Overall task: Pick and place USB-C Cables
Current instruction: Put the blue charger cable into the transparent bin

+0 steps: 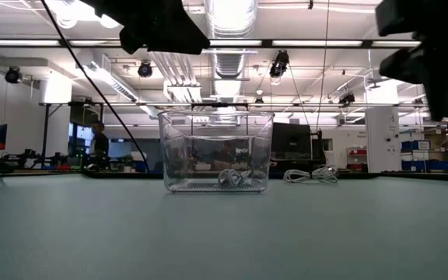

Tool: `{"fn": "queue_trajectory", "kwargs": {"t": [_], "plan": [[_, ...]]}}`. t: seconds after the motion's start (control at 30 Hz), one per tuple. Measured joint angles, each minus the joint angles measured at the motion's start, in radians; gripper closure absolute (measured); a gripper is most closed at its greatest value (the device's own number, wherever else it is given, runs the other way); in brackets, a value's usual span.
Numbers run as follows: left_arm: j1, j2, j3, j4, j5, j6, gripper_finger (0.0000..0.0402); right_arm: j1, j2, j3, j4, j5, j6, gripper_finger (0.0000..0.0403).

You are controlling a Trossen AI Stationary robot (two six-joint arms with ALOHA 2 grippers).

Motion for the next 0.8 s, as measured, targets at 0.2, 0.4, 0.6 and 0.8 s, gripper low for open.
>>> {"fn": "queue_trajectory", "kwargs": {"t": [0.2, 0.4, 0.6, 0.8], "plan": [[0.0, 0.0, 0.0, 0.0, 0.0, 0.0, 0.0269, 0.112, 0.113, 0.075, -0.063, -0.044, 0.052, 0.0335], [0.0, 0.0, 0.0, 0.0, 0.0, 0.001, 0.0269, 0.194, 0.215, 0.15, -0.06, -0.041, 0.058, 0.0335], [0.0, 0.0, 0.0, -0.001, 0.001, 0.001, 0.0269, 0.232, 0.335, 0.211, -0.052, -0.012, 0.057, 0.0335], [0.0, 0.0, 0.0, -0.001, 0.002, 0.001, 0.0269, 0.242, 0.434, 0.271, -0.051, -0.009, 0.049, 0.0322]]}}
